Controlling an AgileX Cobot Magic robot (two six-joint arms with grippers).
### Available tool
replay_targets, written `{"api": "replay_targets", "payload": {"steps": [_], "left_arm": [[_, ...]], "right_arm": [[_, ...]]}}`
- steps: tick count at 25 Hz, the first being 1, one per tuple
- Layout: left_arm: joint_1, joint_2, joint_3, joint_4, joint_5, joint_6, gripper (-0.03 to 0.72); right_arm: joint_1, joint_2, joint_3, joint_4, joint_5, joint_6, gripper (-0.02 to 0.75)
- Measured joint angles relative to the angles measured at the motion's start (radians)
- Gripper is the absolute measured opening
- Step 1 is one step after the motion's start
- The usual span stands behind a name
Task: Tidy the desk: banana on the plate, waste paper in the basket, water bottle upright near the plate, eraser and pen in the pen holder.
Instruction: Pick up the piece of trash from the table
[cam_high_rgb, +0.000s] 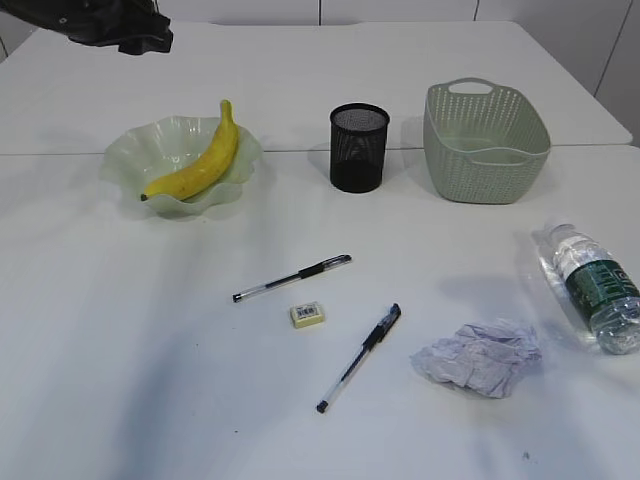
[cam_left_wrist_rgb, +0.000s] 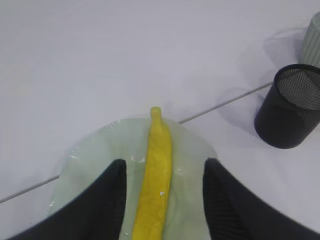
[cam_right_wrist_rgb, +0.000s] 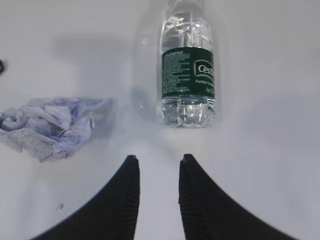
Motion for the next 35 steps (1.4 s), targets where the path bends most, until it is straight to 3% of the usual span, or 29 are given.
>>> {"api": "replay_targets", "payload": {"steps": [4,15,23,35], "left_arm": [[0.000,-0.018,0.000,0.000,0.036,0.000,0.342],[0.000,-0.028,0.000,0.002,0.138,0.000,0.342],[0.000,-0.028,0.000,0.005,0.191,0.000,0.341],[0.000,-0.028,0.000,-0.014,0.288,0.000,0.341]], "right_arm": [[0.000,0.032,0.000,0.064,-0.022,-0.138,0.213],[0.000,0.094,0.000,0.299,-0.044,-0.750,0.234],[0.098,0.100,0.000,0.391,-0.044,-1.238,0.236],[0.135,0.225,0.000,0.448,-0.124,-1.300,0.236]]}}
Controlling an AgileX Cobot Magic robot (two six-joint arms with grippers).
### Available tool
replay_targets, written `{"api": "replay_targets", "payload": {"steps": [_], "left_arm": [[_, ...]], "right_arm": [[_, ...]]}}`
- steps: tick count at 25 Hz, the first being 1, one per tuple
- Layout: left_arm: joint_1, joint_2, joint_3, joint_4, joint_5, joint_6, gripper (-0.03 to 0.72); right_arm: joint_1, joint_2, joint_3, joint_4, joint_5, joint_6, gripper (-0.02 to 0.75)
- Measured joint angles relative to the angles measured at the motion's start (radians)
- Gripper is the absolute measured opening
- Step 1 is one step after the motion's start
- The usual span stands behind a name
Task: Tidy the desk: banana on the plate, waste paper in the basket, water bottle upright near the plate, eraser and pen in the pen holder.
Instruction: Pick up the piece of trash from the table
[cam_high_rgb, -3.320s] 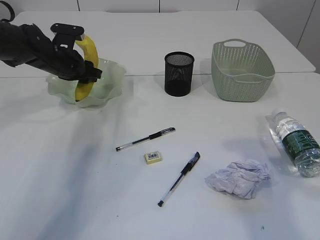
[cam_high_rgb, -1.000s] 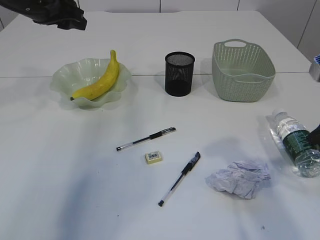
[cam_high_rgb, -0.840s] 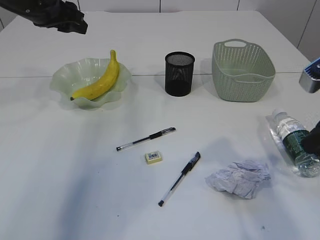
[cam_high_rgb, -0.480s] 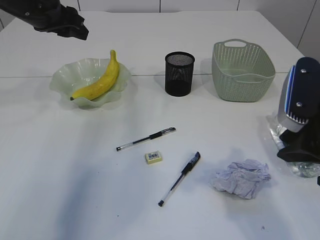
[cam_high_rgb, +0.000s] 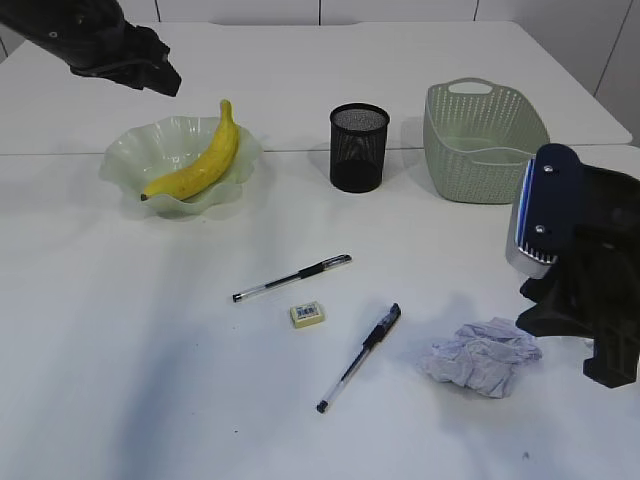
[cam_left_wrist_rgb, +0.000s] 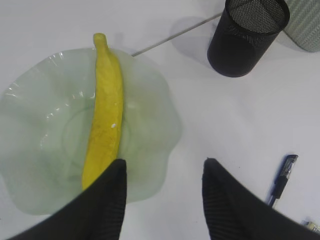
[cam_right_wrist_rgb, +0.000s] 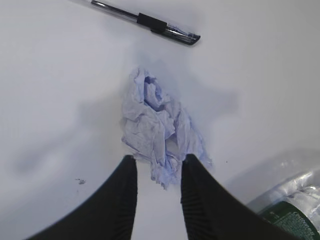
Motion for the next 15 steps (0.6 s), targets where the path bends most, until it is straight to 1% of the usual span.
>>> {"api": "replay_targets", "payload": {"steps": [4,9,10,15], "left_arm": [[0.000,-0.004,0.000,0.000,0.001,0.000,0.340],[0.000,-0.021,0.000,0.000,0.002,0.000,0.339],[0.000,-0.023,0.000,0.000,0.004,0.000,0.339],[0.000,-0.029,0.000,-0.001,0.039,0.000,0.339]], "right_arm": [[0.000,0.024,0.000,0.013,-0.015,0.000,0.258],[0.000,0.048,0.000,0.016,-0.043,-0.048,0.332],[0.000,0.057,0.000,0.016,-0.057,-0.055,0.358],[0.000,0.118,-0.002,0.002,-0.090,-0.065,0.358]]}}
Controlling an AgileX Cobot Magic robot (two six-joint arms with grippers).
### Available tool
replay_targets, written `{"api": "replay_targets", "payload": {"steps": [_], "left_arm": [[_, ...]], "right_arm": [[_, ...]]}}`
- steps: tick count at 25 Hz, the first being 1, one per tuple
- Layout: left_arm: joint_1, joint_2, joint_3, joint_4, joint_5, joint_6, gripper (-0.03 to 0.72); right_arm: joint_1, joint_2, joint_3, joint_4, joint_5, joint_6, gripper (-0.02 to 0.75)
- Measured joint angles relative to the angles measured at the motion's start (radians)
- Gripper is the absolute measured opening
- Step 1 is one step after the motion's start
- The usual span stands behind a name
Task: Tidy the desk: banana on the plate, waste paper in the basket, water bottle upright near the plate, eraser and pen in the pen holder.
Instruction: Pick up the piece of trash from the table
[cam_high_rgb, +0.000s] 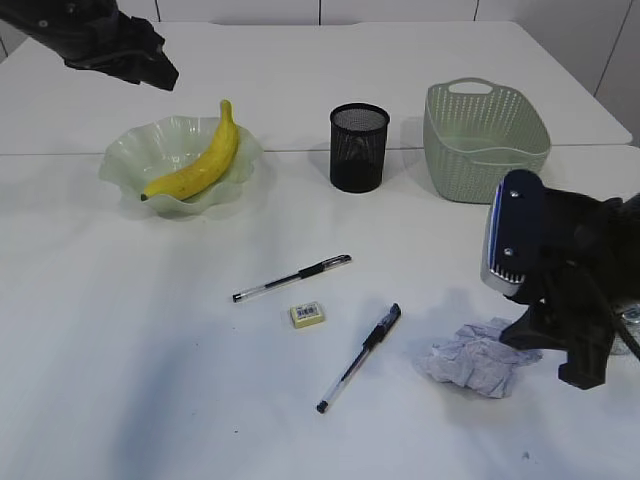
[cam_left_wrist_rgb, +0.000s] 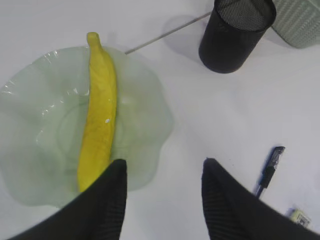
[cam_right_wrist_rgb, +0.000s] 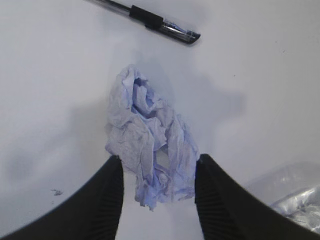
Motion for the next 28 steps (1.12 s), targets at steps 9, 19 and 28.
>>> {"api": "replay_targets", "payload": {"steps": [9,19,28], "left_arm": [[0.000,-0.013,0.000,0.000,0.043,0.000,0.338],[0.000,-0.013,0.000,0.000,0.061,0.000,0.338],[0.000,-0.013,0.000,0.000,0.074,0.000,0.338]], "right_arm": [[0.000,0.104,0.000,-0.042,-0.003,-0.004,0.358],[0.000,0.159,-0.004,-0.097,-0.015,-0.004,0.358],[0.000,0.208,-0.004,-0.101,-0.050,-0.015,0.358]]}}
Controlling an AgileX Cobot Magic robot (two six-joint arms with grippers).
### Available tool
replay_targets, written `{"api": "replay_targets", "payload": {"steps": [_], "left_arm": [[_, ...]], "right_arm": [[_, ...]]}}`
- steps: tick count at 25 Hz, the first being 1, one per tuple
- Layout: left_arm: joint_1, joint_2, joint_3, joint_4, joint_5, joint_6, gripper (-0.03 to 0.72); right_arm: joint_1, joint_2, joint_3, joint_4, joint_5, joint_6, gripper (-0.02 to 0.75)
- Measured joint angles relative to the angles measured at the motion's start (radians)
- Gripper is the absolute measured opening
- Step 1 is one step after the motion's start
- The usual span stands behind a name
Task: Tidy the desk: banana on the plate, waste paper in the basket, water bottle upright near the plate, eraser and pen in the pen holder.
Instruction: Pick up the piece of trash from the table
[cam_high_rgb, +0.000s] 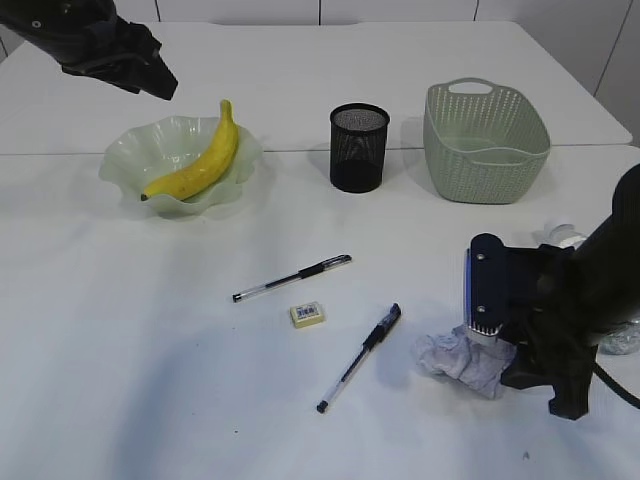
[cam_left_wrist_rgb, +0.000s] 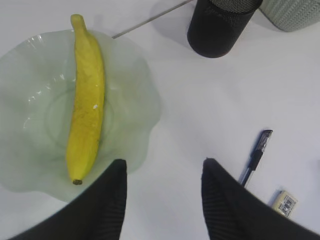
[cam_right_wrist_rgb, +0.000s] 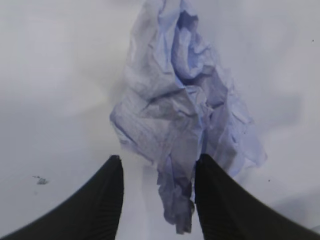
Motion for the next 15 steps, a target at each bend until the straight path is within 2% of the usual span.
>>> {"api": "replay_targets", "payload": {"steps": [5,9,15], "left_arm": [[0.000,0.000,0.000,0.000,0.009,0.000,0.329],[0.000,0.000,0.000,0.000,0.012,0.000,0.328],[0.000,0.000,0.000,0.000,0.013,0.000,0.322]], "right_arm": [[0.000,0.002,0.000,0.005,-0.032,0.000,0.358],[0.000,0.014,0.000,0.061,-0.057,-0.002,0.342],[0.000,0.068,0.000,0.138,-0.055,-0.002,0.178]]}}
